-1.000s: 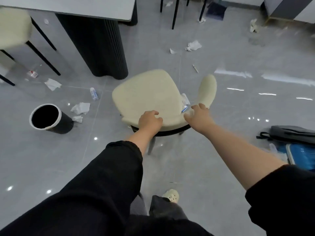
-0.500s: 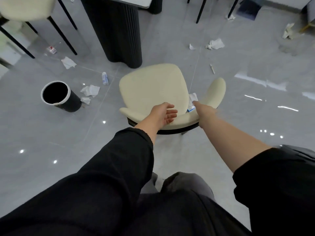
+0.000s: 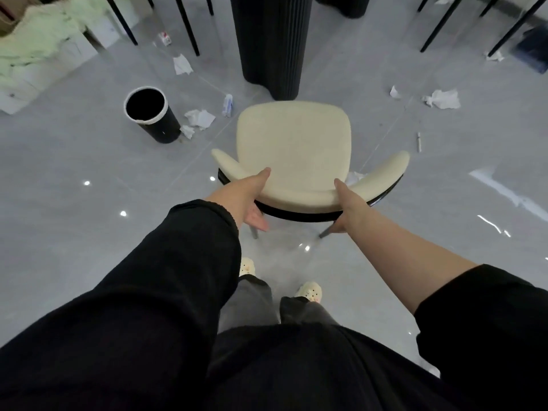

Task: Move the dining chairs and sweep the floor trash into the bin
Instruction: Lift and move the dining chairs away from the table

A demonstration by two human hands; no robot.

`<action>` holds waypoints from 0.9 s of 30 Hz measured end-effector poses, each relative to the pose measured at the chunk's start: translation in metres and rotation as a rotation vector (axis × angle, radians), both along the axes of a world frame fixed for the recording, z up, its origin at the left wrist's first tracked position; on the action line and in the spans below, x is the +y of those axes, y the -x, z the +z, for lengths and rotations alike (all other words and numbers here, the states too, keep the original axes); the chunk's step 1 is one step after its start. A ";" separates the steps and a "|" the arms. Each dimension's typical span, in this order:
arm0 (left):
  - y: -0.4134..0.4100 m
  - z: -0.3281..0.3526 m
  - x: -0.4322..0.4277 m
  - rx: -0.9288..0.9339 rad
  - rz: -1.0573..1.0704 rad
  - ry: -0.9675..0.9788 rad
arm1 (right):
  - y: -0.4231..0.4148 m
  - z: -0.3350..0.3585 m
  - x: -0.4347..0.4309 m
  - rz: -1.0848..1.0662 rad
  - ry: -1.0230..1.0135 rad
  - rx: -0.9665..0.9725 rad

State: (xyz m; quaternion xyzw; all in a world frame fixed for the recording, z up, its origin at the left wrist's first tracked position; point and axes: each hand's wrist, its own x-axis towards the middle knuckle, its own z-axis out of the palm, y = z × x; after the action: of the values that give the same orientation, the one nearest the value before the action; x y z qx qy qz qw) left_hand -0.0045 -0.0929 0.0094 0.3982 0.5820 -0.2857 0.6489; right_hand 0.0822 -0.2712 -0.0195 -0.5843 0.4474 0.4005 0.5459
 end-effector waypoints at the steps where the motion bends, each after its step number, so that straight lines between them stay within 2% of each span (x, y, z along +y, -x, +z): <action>1: -0.001 -0.006 -0.003 -0.008 0.103 -0.004 | -0.003 0.002 -0.002 -0.008 -0.010 0.005; 7: -0.008 -0.025 -0.019 -0.061 0.439 -0.070 | -0.019 -0.011 -0.017 -0.006 -0.040 0.028; 11: 0.001 -0.042 -0.021 -0.134 0.583 -0.054 | -0.017 -0.015 -0.018 0.024 -0.011 -0.038; 14: 0.003 -0.061 -0.022 -0.154 0.627 -0.090 | -0.015 -0.021 -0.016 -0.014 -0.038 -0.054; 18: 0.000 -0.055 -0.027 -0.198 0.706 -0.131 | -0.013 -0.023 -0.015 -0.056 -0.051 -0.068; 27: -0.007 -0.051 -0.024 -0.190 0.781 -0.144 | -0.012 -0.020 -0.013 -0.122 0.054 -0.109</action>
State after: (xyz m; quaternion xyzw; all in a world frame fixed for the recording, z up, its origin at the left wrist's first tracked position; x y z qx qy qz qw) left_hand 0.0030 -0.1169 -0.0415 0.2163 0.6454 0.0614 0.7300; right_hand 0.0939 -0.2846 -0.0395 -0.5911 0.4626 0.3220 0.5770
